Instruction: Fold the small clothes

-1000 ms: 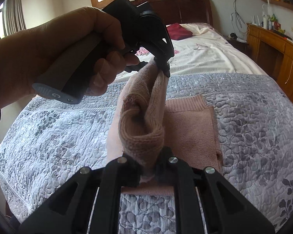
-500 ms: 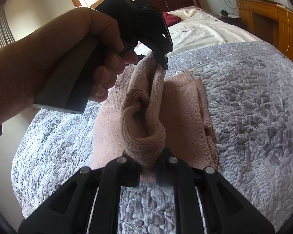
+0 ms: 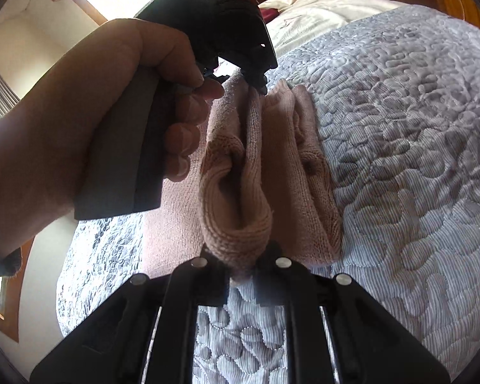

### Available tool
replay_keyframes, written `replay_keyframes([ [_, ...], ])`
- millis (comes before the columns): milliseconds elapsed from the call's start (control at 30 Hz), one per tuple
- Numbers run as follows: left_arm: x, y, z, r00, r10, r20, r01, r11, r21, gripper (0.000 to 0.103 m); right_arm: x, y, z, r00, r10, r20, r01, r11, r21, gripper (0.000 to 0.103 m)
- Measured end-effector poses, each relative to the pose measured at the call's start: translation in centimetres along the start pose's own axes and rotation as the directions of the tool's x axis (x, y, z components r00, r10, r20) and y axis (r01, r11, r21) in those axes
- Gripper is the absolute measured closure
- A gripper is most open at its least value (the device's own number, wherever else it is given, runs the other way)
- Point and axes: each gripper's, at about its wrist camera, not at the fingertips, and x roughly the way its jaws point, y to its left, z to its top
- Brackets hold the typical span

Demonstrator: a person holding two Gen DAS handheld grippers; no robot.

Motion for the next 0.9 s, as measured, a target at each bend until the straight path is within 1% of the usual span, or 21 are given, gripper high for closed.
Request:
replay_keyframes([
  [67,-0.1,-0.5,-0.3,0.999,0.025,0.022,-0.025,1.000,-0.003,0.085,0.1,-1.0,-0.1,0.999,0.032,-0.009,-0.031,0.998,0.056,0.094],
  [100,-0.1,-0.8,-0.4,0.999,0.034,0.031,-0.034,0.999,-0.002,0.085,0.1,-1.3,-0.1,0.999,0.036,-0.011,-0.035,0.997,0.066,0.094],
  [267,-1.0,-1.5,-0.9,0.997,0.036,0.068,-0.035,0.999,-0.011,0.085,-0.6,-1.4,-0.3,0.999,0.052,0.000,-0.052,0.994,0.093,0.094],
  [367,-1.3,-2.2,-1.0,0.995,0.042,0.086,-0.044,0.999,0.018,0.085,-1.0,-1.8,-0.3,0.998,0.060,0.009,-0.061,0.991,0.118,0.094],
  [433,-0.8,-2.4,-0.9,0.996,0.045,0.076,-0.047,0.999,0.027,0.085,-0.7,-2.6,-0.1,0.998,0.063,0.004,-0.063,0.988,0.144,0.094],
  [533,0.2,-2.5,-0.9,0.997,0.048,0.062,-0.050,0.999,0.020,0.085,-0.1,-3.6,-0.2,0.997,0.071,-0.029,-0.066,0.984,0.165,0.094],
  [600,0.6,-2.6,-1.0,0.998,0.033,0.061,-0.034,0.999,0.025,0.084,0.3,-4.3,-0.3,0.996,0.084,-0.037,-0.075,0.978,0.195,0.094],
  [633,0.8,-2.5,-1.1,0.998,0.023,0.064,-0.025,0.999,0.024,0.080,0.5,-4.7,-0.4,0.994,0.098,-0.042,-0.087,0.973,0.213,0.094],
  [667,0.9,-2.4,-1.1,0.998,-0.006,0.058,0.005,1.000,0.019,0.072,0.6,-5.1,-0.3,0.992,0.116,-0.047,-0.102,0.968,0.230,0.093],
  [700,0.7,-2.1,-1.2,0.997,-0.047,0.065,0.047,0.999,0.010,0.066,0.7,-5.5,-0.3,0.990,0.132,-0.052,-0.116,0.963,0.244,0.093],
  [767,-0.1,-1.2,-1.1,0.988,-0.133,0.082,0.134,0.991,-0.016,0.055,1.0,-6.1,-0.4,0.983,0.171,-0.065,-0.147,0.950,0.274,0.091],
  [800,-0.8,-0.5,-0.9,0.977,-0.191,0.092,0.196,0.980,-0.040,0.053,1.0,-6.5,-0.4,0.979,0.193,-0.070,-0.166,0.943,0.290,0.089],
  [833,-1.7,0.6,-0.7,0.963,-0.246,0.111,0.255,0.965,-0.067,0.049,1.0,-6.7,-0.3,0.974,0.216,-0.073,-0.184,0.935,0.303,0.087],
  [867,-2.8,1.7,-0.6,0.947,-0.290,0.137,0.303,0.949,-0.088,0.044,1.0,-6.8,-0.2,0.970,0.232,-0.075,-0.199,0.929,0.312,0.082],
  [900,-4.1,3.1,-0.5,0.931,-0.323,0.170,0.343,0.933,-0.105,0.042,0.9,-7.0,0.0,0.966,0.246,-0.076,-0.210,0.924,0.318,0.074],
])
